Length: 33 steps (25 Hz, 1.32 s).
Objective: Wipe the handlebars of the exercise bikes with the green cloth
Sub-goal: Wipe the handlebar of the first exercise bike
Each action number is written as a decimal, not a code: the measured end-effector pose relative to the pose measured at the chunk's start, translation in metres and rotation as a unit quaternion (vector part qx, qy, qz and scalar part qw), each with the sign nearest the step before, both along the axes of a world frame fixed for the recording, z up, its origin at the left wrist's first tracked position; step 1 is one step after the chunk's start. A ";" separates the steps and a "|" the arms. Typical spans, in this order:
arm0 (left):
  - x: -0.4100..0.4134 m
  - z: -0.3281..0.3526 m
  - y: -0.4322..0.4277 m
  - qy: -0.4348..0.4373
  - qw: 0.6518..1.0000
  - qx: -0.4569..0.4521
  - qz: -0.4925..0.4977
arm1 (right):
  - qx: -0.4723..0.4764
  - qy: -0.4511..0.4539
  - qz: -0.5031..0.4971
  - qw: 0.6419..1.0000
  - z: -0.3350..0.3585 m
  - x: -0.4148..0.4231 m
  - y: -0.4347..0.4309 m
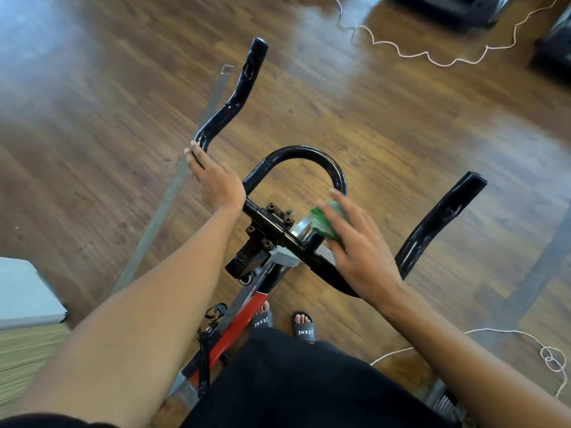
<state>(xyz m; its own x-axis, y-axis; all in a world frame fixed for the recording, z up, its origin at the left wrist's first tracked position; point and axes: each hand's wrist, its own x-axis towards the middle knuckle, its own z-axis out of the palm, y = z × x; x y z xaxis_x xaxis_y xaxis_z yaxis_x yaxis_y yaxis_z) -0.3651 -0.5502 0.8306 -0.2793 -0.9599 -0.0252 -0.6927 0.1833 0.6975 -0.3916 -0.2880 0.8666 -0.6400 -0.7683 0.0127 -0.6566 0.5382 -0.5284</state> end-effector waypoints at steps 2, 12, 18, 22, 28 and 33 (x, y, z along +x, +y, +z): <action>0.001 -0.002 -0.002 0.004 1.000 0.001 -0.006 | 0.085 0.077 0.074 0.991 -0.018 0.003 -0.009; -0.001 -0.005 -0.003 0.018 1.000 -0.005 0.006 | 0.075 0.146 0.117 0.980 -0.036 -0.016 -0.015; -0.002 -0.008 -0.003 0.033 0.999 -0.004 0.000 | 0.070 0.159 0.102 0.980 -0.033 -0.025 -0.018; 0.000 -0.012 -0.006 0.034 0.999 -0.005 -0.004 | 0.067 0.172 0.158 0.970 -0.031 -0.031 -0.023; -0.001 -0.014 -0.008 0.036 0.999 -0.005 -0.008 | 0.042 0.166 0.168 0.971 -0.038 -0.043 -0.018; -0.001 -0.015 -0.008 0.042 0.999 -0.006 -0.008 | 0.040 0.109 0.035 0.993 -0.031 -0.052 -0.032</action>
